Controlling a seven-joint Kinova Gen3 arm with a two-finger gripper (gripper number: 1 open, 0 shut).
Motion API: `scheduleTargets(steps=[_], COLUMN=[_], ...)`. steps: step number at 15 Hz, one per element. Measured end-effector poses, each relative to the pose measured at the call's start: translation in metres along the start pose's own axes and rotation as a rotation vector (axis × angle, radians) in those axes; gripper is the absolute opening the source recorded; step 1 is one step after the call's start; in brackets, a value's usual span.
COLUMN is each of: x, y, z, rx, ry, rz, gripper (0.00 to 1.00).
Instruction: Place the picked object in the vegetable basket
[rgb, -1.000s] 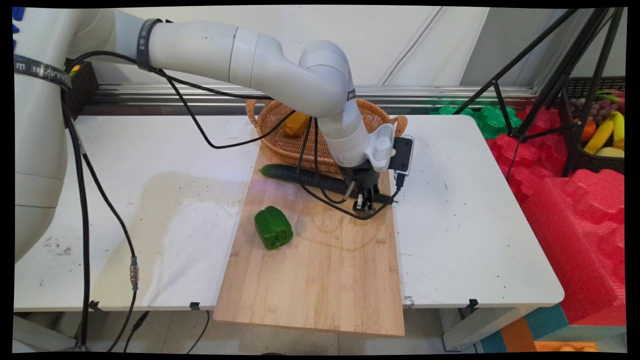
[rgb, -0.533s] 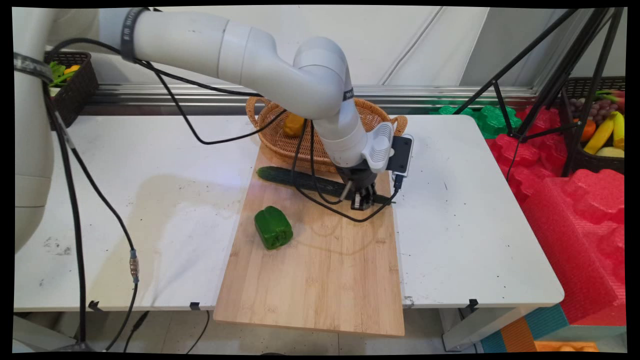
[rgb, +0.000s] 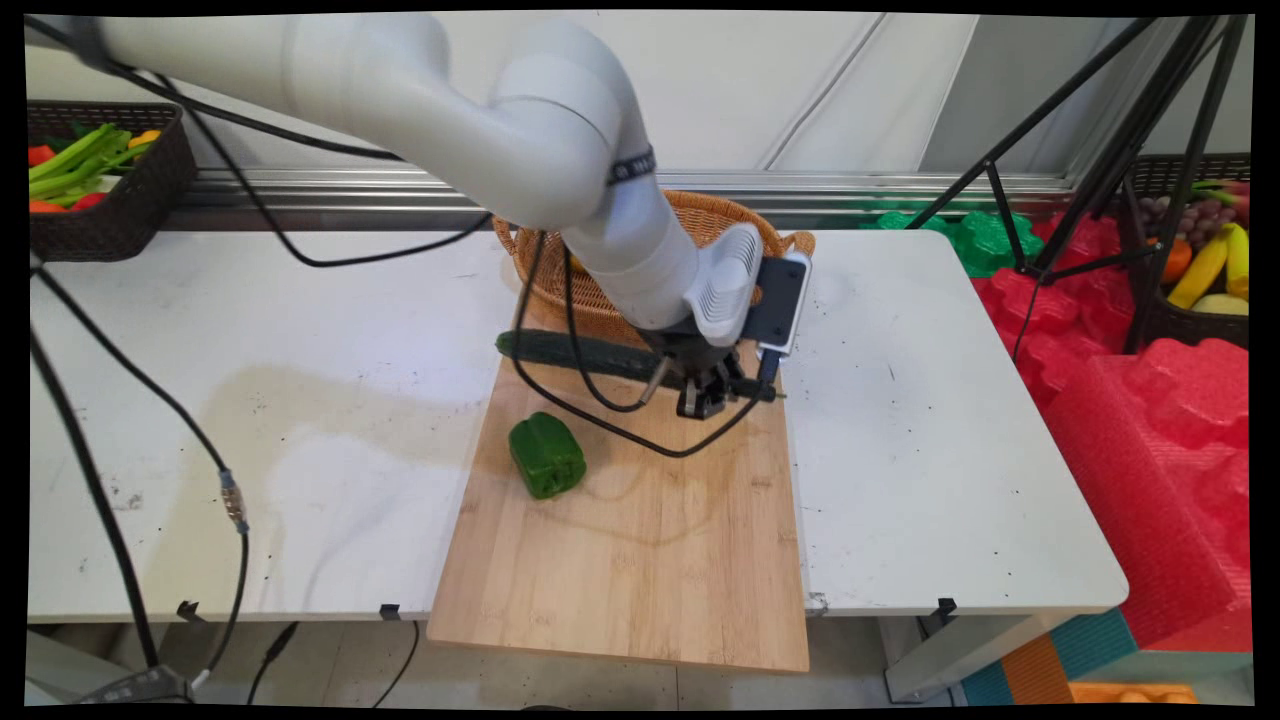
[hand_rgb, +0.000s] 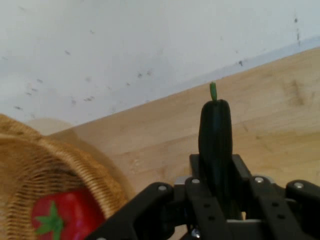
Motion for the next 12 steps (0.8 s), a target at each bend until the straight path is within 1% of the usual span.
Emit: scheduleTargets(steps=[4,6,7,10,12], x=[0.003,0.005,0.006,0.011,0.012], y=[0.007,0.005,0.004,-0.011,-0.024], z=[-0.057,-0.083,-0.09,-0.121,-0.132], rx=[0.062,0.099,0.112,0.181,0.217], ry=[0.04,0.059,0.066,0.098,0.114], rz=[0.026,0.038,0.042,0.064,0.071], gripper=[0.0,0.0,0.0,0.0,0.0])
